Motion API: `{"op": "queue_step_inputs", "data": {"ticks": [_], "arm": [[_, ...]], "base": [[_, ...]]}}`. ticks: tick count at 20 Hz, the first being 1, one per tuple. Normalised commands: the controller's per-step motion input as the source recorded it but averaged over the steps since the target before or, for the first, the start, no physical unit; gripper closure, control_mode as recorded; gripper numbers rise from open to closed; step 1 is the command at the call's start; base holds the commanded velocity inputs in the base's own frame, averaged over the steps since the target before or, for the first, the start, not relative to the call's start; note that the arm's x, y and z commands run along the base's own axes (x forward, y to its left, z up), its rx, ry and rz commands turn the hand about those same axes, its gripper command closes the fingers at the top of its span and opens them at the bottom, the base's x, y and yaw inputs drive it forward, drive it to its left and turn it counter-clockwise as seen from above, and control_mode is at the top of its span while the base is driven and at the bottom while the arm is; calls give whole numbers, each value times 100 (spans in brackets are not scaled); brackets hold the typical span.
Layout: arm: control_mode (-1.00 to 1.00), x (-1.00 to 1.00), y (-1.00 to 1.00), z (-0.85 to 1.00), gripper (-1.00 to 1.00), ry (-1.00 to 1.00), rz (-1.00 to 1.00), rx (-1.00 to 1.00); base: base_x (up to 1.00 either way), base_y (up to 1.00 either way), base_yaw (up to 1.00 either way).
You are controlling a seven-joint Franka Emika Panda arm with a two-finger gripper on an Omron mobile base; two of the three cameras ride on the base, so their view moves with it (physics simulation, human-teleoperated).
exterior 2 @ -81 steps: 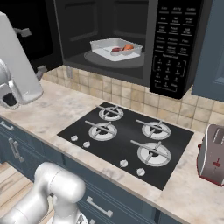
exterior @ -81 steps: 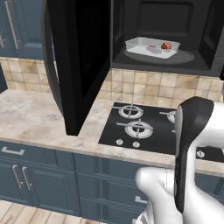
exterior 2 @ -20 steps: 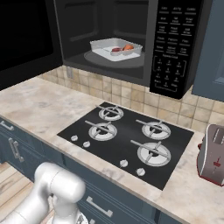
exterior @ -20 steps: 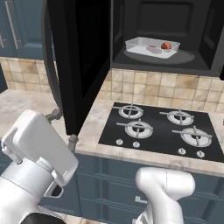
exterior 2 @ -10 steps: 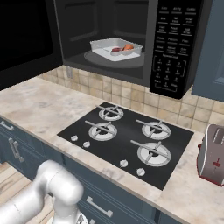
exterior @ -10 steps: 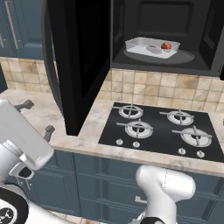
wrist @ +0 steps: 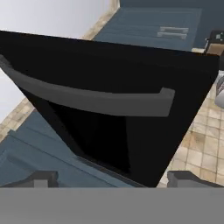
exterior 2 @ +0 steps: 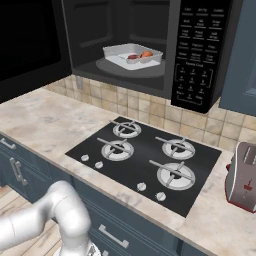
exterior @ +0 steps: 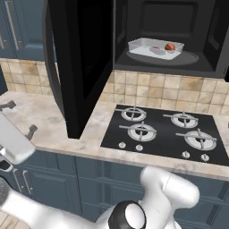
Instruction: Place the tupperware containing the steak and sweet potato meal in the microwave. Close the microwave door and press the start button to reheat the meal.
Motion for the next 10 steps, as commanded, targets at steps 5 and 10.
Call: {"op": "queue_step_inputs", "data": {"ticks": [5,10], "arm": [[-100,64,-1,-7,-100,0,-19,0],[-100,70,-16,-1,-100,0,-23,1]], "base": [[0,0,0],[0,0,0]]}}
